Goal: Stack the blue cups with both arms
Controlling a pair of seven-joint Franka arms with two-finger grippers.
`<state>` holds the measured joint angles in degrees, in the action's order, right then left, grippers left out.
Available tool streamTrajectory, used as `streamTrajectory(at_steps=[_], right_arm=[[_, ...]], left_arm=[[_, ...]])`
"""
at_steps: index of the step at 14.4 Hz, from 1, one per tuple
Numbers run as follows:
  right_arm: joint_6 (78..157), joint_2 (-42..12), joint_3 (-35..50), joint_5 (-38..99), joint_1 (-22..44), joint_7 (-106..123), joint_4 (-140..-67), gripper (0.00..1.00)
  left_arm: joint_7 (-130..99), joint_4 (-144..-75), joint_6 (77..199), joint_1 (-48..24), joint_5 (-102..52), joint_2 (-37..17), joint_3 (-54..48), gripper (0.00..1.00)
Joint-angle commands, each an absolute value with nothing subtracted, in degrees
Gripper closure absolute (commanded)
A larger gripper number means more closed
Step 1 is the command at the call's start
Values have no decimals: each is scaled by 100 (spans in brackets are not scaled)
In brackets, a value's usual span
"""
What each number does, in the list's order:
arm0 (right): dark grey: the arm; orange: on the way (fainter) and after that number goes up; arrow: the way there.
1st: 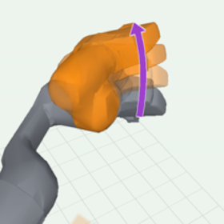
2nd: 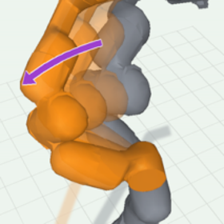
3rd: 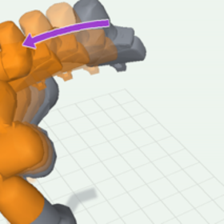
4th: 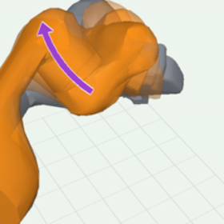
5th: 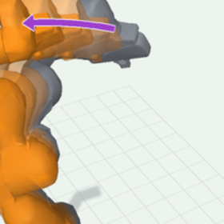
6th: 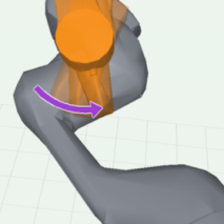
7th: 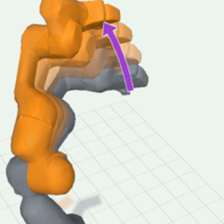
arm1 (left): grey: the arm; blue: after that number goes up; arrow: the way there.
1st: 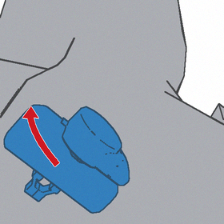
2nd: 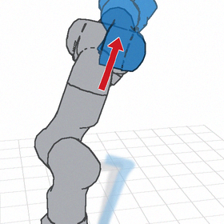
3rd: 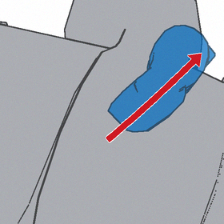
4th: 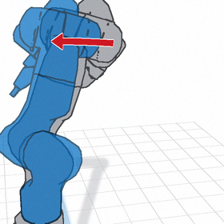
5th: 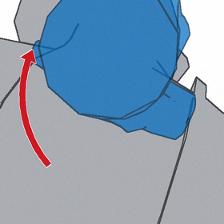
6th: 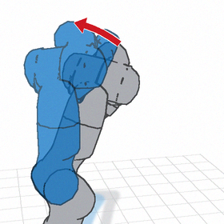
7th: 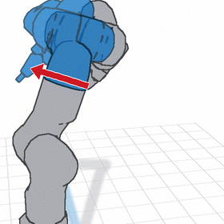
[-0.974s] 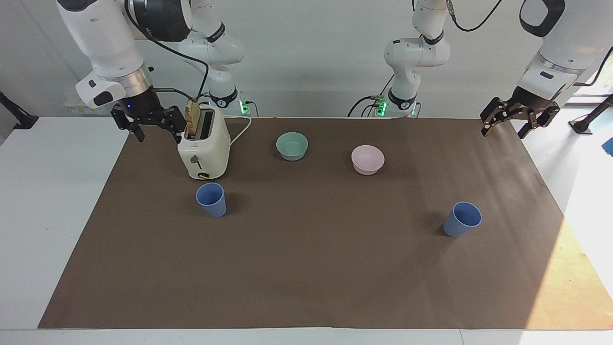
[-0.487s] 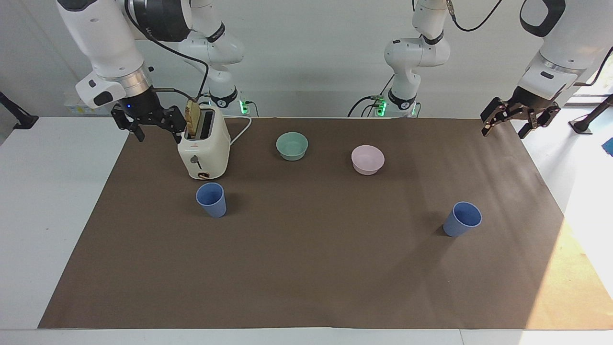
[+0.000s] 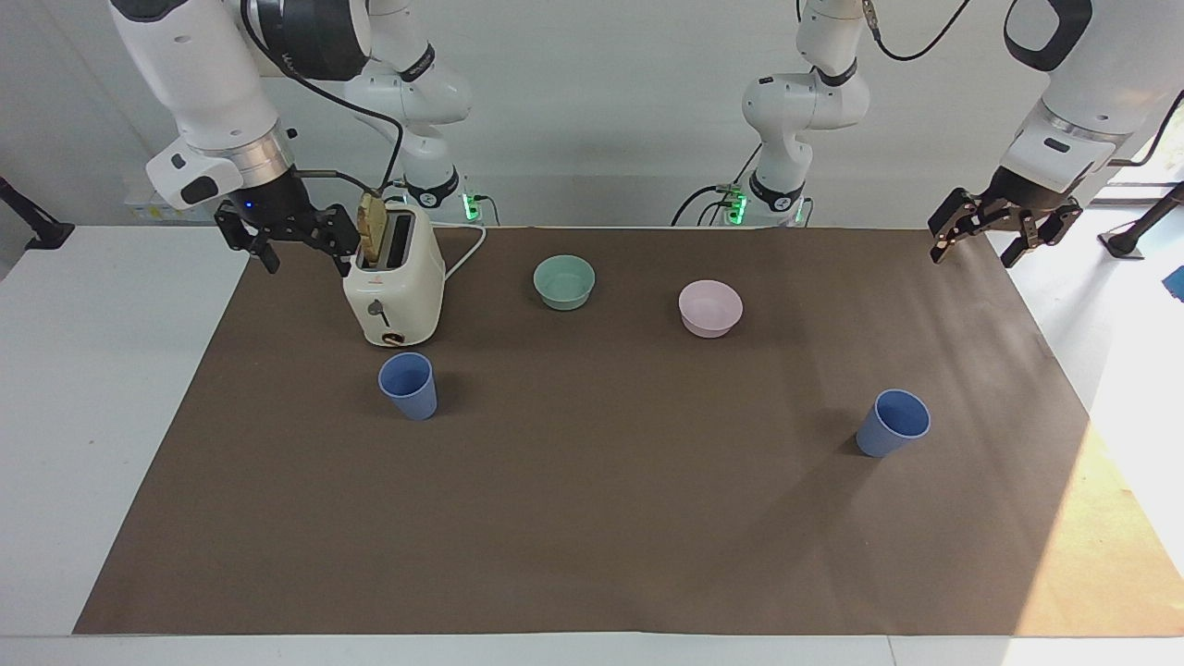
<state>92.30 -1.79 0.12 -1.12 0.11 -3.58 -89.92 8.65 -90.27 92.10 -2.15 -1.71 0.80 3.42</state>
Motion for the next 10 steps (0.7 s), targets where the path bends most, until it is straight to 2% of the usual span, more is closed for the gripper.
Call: streamTrajectory(at_steps=[1,10], right_arm=[[9334,-62,53,-114,-53,-431,-9141,0],[9334,-62,53,-114,-53,-431,-9141,0]], left_arm=[[879,-9044,9158,-185,-123,141,334,0],[879,-9053,9079,-229,-123,158,334,0]])
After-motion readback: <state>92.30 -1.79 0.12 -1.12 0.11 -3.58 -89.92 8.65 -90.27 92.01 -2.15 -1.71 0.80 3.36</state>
